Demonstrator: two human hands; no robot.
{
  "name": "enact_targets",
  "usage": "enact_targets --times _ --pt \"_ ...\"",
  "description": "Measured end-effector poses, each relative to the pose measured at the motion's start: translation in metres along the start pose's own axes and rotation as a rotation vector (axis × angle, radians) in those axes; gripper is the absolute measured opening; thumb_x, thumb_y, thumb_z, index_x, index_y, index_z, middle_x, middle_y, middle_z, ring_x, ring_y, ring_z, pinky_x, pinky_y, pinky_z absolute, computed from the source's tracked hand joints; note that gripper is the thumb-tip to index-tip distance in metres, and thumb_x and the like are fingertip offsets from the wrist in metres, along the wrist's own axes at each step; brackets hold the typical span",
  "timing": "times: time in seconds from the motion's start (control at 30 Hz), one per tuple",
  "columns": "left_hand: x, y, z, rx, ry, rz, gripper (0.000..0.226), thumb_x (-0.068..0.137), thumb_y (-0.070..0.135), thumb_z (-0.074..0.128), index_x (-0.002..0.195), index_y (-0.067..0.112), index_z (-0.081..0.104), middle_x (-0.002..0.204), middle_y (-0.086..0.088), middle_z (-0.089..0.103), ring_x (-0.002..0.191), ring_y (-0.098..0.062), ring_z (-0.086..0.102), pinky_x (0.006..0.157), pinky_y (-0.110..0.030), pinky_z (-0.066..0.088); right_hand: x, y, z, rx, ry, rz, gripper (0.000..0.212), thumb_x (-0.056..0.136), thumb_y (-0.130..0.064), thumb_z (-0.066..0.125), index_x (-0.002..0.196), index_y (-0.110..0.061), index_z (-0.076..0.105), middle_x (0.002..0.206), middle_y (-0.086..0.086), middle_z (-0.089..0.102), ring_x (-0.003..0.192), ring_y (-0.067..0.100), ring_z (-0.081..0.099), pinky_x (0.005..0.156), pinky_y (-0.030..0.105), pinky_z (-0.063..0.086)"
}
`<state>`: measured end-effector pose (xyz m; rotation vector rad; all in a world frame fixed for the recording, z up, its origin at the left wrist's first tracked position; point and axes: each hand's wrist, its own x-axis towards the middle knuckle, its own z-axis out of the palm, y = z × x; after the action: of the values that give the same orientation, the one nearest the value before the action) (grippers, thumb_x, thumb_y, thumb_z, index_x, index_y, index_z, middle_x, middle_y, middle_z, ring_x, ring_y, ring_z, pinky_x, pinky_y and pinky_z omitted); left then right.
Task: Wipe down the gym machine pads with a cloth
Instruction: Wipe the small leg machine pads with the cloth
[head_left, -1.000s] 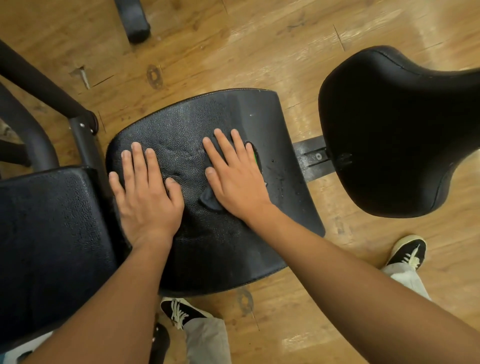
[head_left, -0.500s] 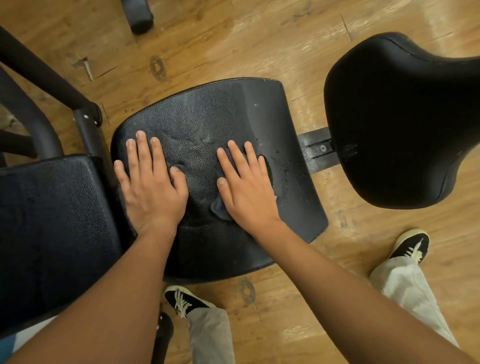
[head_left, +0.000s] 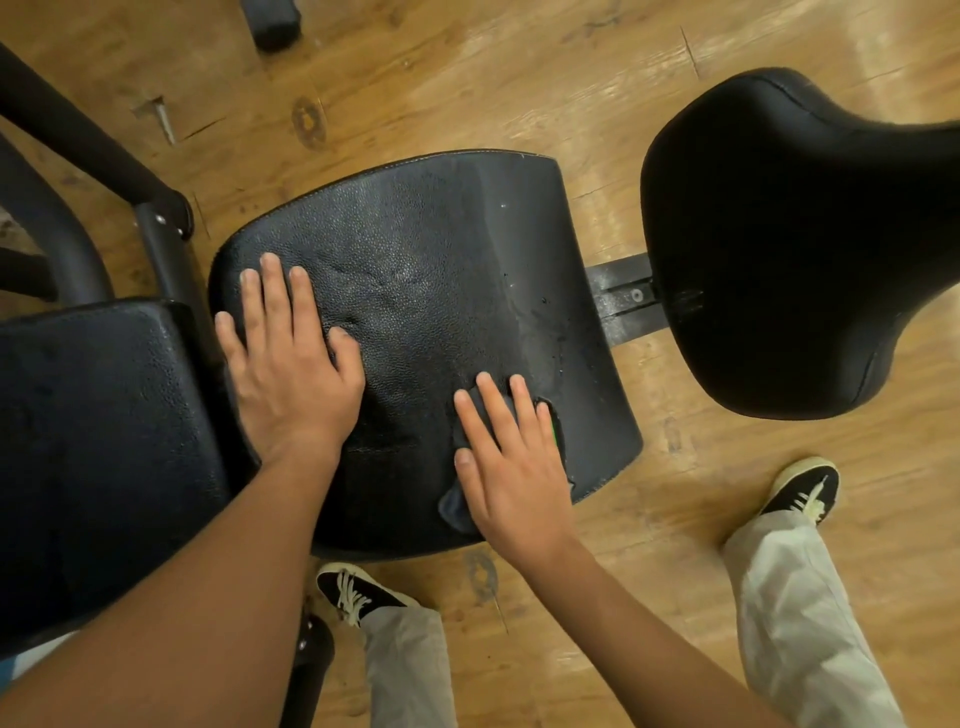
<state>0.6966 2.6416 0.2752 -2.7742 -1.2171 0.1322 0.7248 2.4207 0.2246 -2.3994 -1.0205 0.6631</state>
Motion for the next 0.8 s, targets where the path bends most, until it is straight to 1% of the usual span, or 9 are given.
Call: enact_targets --times 0.13,0.23,0.4,0.53,0.63,0.7,0.8 --pt "0.0 -0.001 0.0 -0.006 -0.004 0.0 0.066 0.099 0.031 0.038 0.16 0.008 0.024 0.17 -0.009 0.012 0.157 -0.026 0.009 0.126 -0.054 0.008 0.008 -0.003 -0.001 -0.001 -0.002 -0.004 0.055 0.107 -0.037 0.035 0.161 -0.025 0.029 0.17 0.002 0.018 0.158 0.031 0.005 0.124 0.053 0.017" --pt "-0.001 0.0 0.0 -0.007 -0.002 -0.005 0.067 0.099 0.032 0.037 0.16 0.008 0.024 0.17 -0.009 0.012 0.157 -0.026 0.009 0.125 -0.054 0.008 0.032 -0.004 -0.004 -0.003 0.012 -0.044 0.055 0.107 -0.037 0.034 0.161 -0.023 0.029 0.17 0.003 0.018 0.158 0.033 0.006 0.124 0.054 0.018" --pt "-0.001 0.001 0.0 -0.004 0.011 -0.012 0.067 0.097 0.033 0.035 0.159 0.007 0.027 0.169 -0.01 0.014 0.157 -0.027 0.011 0.125 -0.055 0.009 0.117 -0.014 -0.012 0.046 0.109 -0.05 0.056 0.107 -0.037 0.035 0.161 -0.023 0.03 0.17 0.003 0.018 0.158 0.033 0.005 0.124 0.054 0.016" --pt "0.0 0.001 0.001 0.012 -0.006 -0.01 0.067 0.098 0.033 0.034 0.159 0.008 0.025 0.17 -0.01 0.013 0.157 -0.026 0.009 0.125 -0.054 0.008 0.201 -0.019 -0.029 0.056 0.188 -0.005 0.056 0.107 -0.037 0.037 0.161 -0.022 0.031 0.17 0.005 0.019 0.157 0.035 0.007 0.122 0.054 0.015" --pt "0.001 0.001 0.002 0.009 0.0 -0.014 0.068 0.097 0.034 0.034 0.16 0.009 0.025 0.17 -0.009 0.012 0.157 -0.026 0.01 0.125 -0.055 0.009 0.253 -0.021 -0.044 0.033 0.208 0.053 0.057 0.107 -0.038 0.035 0.161 -0.021 0.031 0.17 0.005 0.02 0.156 0.036 0.009 0.123 0.054 0.015" --pt "0.002 0.002 0.003 0.004 0.009 -0.011 0.068 0.097 0.033 0.035 0.159 0.009 0.027 0.17 -0.01 0.014 0.156 -0.026 0.011 0.124 -0.055 0.009 0.268 -0.021 -0.049 0.017 0.206 0.063 0.057 0.107 -0.039 0.034 0.161 -0.02 0.031 0.17 0.005 0.019 0.156 0.036 0.009 0.123 0.054 0.014" --pt "0.002 0.0 0.004 -0.004 0.018 -0.007 0.067 0.096 0.032 0.036 0.158 0.007 0.029 0.169 -0.011 0.016 0.156 -0.028 0.013 0.124 -0.056 0.01 0.254 -0.019 -0.045 0.047 0.219 0.042 0.058 0.107 -0.039 0.034 0.161 -0.02 0.03 0.171 0.005 0.018 0.157 0.036 0.007 0.123 0.054 0.014"
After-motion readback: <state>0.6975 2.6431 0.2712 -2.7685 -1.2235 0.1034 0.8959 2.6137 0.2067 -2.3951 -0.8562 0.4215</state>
